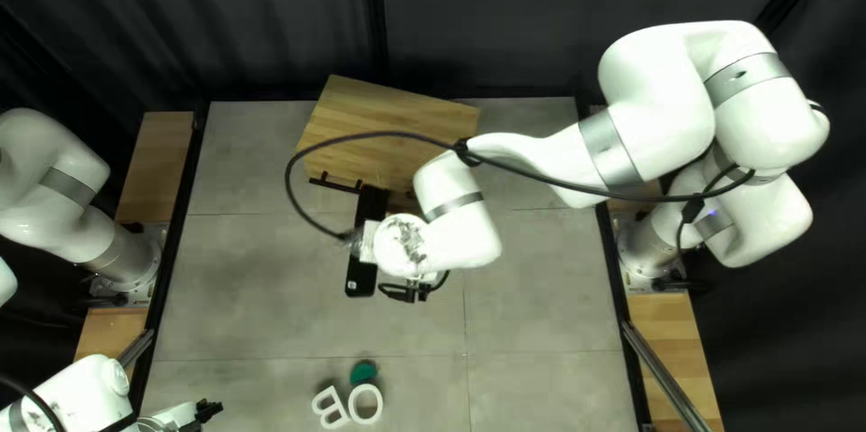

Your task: Open drawers and place objects into drawer and close

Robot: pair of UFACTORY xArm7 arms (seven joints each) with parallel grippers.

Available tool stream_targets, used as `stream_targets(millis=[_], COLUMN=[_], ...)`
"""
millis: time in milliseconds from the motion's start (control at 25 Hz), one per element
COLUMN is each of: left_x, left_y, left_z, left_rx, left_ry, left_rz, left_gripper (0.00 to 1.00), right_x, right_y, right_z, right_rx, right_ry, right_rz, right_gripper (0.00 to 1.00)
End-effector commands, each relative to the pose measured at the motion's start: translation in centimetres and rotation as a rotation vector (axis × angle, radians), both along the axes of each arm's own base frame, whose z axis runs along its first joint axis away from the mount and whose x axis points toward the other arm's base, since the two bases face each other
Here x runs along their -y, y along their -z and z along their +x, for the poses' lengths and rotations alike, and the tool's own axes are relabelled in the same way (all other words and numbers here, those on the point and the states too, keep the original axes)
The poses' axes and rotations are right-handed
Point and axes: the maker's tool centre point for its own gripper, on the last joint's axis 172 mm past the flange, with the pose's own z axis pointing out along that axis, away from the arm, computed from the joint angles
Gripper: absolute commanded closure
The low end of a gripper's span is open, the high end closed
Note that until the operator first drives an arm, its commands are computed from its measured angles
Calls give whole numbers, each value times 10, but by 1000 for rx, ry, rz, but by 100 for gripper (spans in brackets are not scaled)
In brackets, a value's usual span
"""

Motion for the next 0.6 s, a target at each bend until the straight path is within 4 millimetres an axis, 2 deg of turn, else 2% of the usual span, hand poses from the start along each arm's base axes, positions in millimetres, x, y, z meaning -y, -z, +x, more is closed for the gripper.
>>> stream_targets(millis=[40,320,600], left_x=[0,0,0], left_y=[0,0,0], left_z=[0,0,0], left_rx=[0,0,0], left_ry=[0,0,0], left_rz=[0,0,0], left_gripper=[0,0,0], right_x=[14,25,25], right_y=[22,37,37], right_z=[9,10,11], right_rx=[17,42,50], right_ry=[16,2,27], right_rz=[-15,-63,-69], right_gripper=[0,0,0])
